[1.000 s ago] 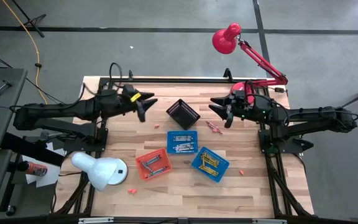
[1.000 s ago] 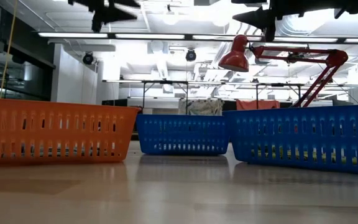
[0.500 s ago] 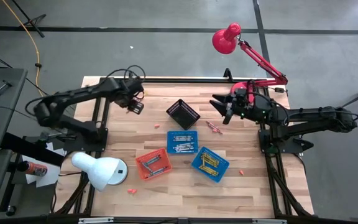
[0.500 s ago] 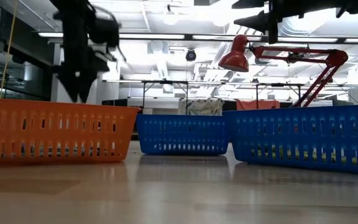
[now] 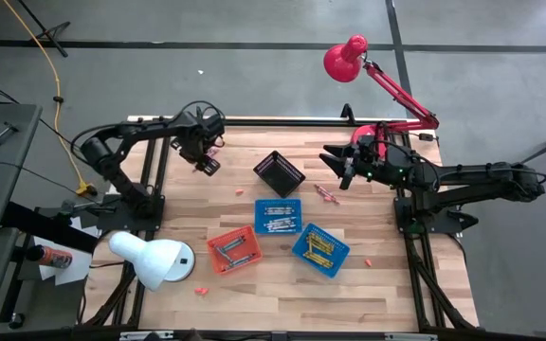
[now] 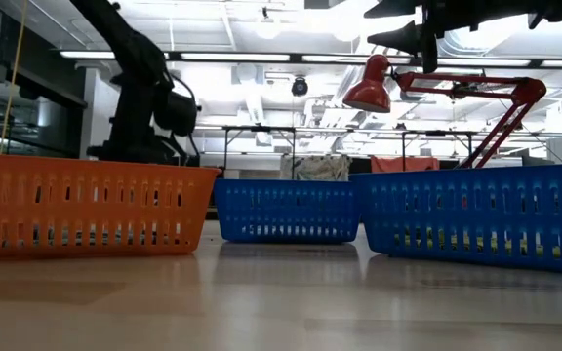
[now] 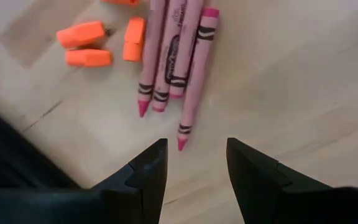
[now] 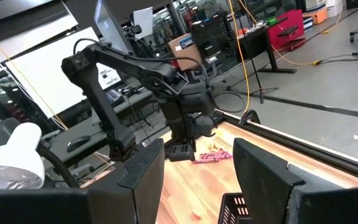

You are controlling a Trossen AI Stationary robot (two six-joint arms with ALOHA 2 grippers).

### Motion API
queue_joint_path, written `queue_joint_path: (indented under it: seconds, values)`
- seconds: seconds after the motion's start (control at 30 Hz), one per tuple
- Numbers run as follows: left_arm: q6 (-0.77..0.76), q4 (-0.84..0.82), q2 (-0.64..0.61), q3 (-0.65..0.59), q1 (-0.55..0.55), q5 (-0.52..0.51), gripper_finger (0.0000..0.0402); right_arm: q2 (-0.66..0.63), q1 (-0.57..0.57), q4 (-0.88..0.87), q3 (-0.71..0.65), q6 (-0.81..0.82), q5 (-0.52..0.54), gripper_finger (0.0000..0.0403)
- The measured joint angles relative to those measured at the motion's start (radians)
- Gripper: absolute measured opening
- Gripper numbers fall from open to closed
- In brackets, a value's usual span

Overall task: Sort crayons
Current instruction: Put the pink crayon into the black bin

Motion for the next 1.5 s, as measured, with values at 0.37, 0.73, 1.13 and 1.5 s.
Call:
queue_joint_path:
  seconds: [0.37, 0.73, 1.13, 1.5]
  values:
    - [0.071, 0.028, 0.064, 0.000, 0.040, 0.049, 0.0154, 0.000, 0.000, 0.000, 0.000, 0.000, -0.002, 0.0184]
    - [0.097, 0.027, 0.141, 0.002, 0.046, 0.044, 0.0154, 0.000, 0.000, -0.001, 0.000, 0.006, -0.002, 0.0184]
    - [0.073, 0.016, 0.158, 0.002, 0.045, 0.036, 0.0016, 0.000, 0.000, -0.002, 0.000, 0.006, -0.002, 0.0184]
    - [0.026, 0.010, -0.002, -0.004, -0.018, 0.103, 0.0003, 0.000, 0.000, -0.037, 0.000, 0.005, -0.002, 0.0184]
